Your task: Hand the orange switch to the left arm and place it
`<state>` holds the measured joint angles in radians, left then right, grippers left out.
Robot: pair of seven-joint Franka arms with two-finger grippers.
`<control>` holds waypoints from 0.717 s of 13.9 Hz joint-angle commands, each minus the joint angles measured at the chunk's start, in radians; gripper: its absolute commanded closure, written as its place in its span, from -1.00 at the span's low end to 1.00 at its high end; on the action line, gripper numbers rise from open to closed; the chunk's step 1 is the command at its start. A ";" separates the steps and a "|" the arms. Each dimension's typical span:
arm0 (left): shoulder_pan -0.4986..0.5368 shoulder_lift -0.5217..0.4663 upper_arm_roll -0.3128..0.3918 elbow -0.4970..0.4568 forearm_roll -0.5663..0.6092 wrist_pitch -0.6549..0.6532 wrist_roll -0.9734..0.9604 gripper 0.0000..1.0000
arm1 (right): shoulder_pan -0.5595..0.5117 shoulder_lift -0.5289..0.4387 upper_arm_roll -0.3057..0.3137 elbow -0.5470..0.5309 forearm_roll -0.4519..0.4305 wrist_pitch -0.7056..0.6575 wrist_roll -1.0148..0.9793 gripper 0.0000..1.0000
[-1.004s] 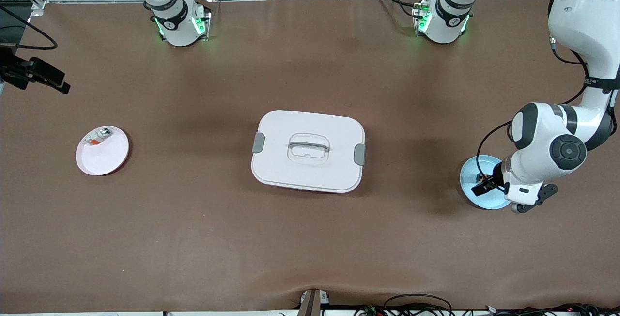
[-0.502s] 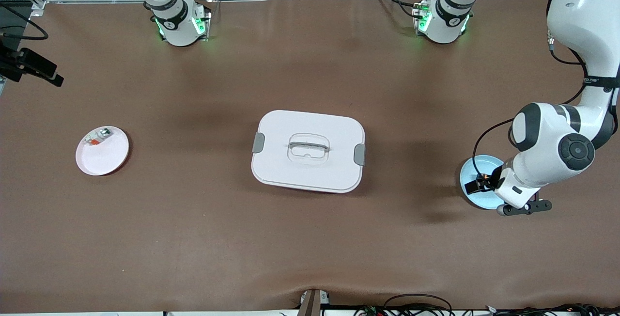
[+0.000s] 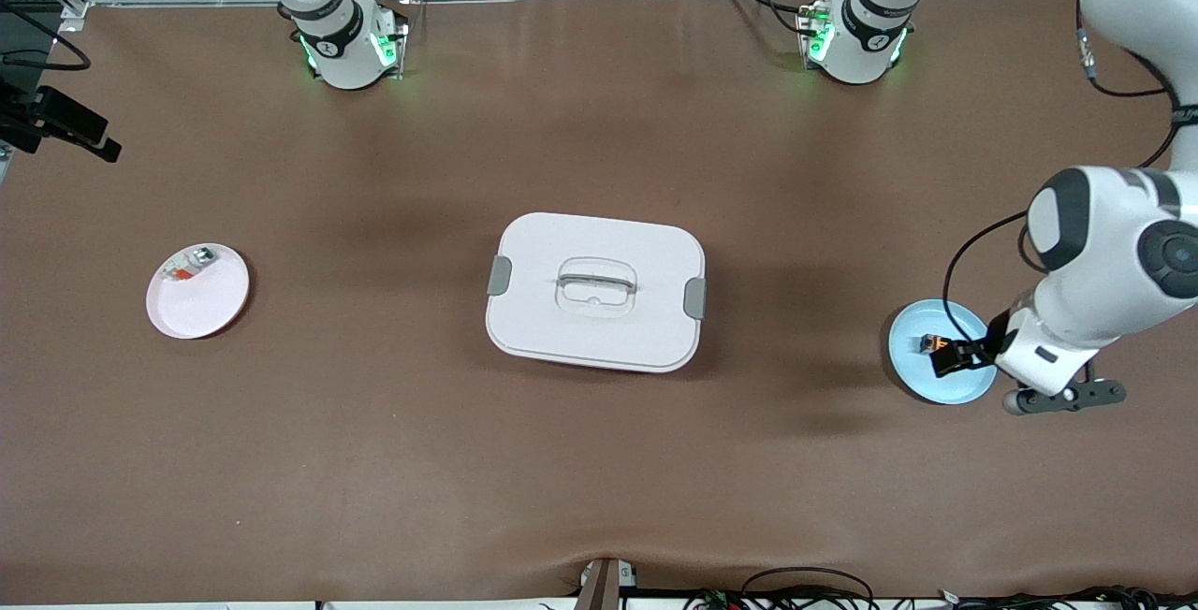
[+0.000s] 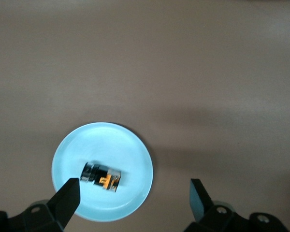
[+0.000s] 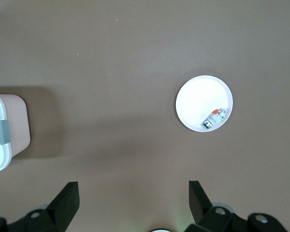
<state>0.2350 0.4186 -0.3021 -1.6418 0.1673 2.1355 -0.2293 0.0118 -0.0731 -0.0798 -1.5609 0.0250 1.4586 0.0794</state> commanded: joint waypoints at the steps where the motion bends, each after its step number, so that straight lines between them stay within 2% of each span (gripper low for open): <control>1: 0.007 -0.092 0.000 -0.013 -0.008 -0.097 0.021 -1.00 | 0.011 -0.027 -0.011 -0.022 0.015 -0.007 0.017 -1.00; 4: 0.006 -0.164 -0.003 -0.012 -0.011 -0.167 0.021 -1.00 | 0.013 -0.033 -0.008 -0.025 0.015 -0.021 0.017 -1.00; 6: 0.004 -0.211 -0.005 -0.006 -0.060 -0.230 0.022 -1.00 | 0.013 -0.045 -0.008 -0.047 0.015 -0.015 0.017 -1.00; 10: 0.004 -0.227 -0.005 0.112 -0.088 -0.425 0.126 -1.00 | 0.008 -0.045 -0.008 -0.047 0.015 -0.018 0.017 -1.00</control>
<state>0.2343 0.1930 -0.3031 -1.5919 0.0990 1.7996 -0.1645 0.0140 -0.0843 -0.0799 -1.5718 0.0259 1.4363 0.0795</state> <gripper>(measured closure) 0.000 0.000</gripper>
